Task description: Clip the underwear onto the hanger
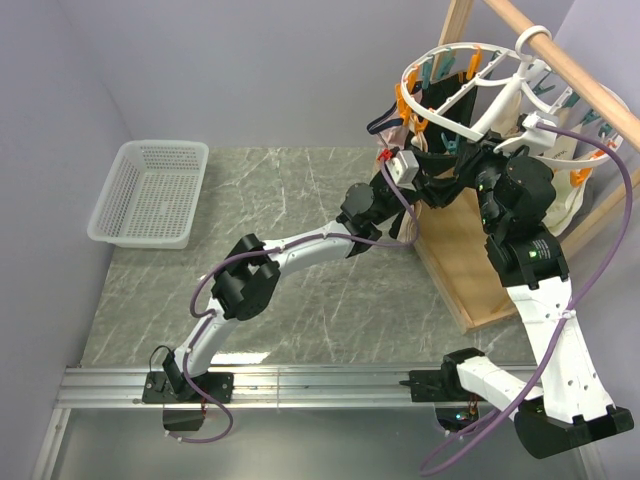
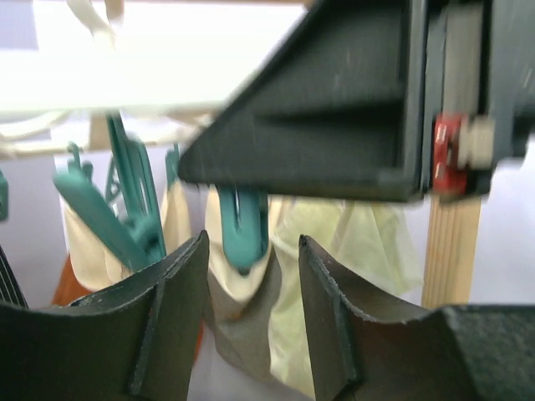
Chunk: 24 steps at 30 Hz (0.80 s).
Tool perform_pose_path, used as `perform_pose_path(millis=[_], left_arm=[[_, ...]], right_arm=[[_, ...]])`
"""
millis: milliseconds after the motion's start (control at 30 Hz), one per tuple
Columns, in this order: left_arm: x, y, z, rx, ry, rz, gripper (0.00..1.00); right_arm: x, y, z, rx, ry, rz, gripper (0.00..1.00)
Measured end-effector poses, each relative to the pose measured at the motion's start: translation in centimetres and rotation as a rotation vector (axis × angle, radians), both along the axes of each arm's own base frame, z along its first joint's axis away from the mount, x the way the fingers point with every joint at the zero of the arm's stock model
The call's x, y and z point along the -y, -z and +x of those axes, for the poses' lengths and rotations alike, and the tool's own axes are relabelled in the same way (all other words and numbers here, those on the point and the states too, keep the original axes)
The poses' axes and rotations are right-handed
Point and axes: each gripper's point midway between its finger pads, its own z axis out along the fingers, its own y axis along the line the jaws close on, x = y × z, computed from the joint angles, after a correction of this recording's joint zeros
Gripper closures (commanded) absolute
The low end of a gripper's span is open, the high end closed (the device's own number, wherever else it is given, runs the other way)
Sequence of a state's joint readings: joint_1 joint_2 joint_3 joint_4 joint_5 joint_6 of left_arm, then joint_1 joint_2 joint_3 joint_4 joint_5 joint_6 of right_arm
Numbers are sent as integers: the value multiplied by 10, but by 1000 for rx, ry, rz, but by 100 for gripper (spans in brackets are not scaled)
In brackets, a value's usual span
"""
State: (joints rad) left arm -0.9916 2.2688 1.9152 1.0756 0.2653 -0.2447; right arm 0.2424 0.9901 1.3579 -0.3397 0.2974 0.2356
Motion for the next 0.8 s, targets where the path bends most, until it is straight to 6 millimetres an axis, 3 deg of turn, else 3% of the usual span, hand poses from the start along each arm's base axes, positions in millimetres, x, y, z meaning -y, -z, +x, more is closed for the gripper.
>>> perform_pose_path(millis=[167,300,400,467,533,800], left_arm=[[-6,-19,3,13,-18,-42,51],[-7,-25,3,18,-22,-49,74],[-7,-27,2,23,-19,-52,91],[-8,-28,0,20,-10,-57,99],[-8,-30,-1,21,-3,-60,100],[-8,-31,-2,29,1,-64,100]], right_arm=[[0,1,0,-3,-3,3,100],[-1,-2,-1,2,-9,7,100],[-1,-5,-2,10,-14,16,92],[-1,-7,-3,16,-18,21,81],[-2,-8,-5,22,-21,30,71],[-3,-10,-7,26,-30,42,56]])
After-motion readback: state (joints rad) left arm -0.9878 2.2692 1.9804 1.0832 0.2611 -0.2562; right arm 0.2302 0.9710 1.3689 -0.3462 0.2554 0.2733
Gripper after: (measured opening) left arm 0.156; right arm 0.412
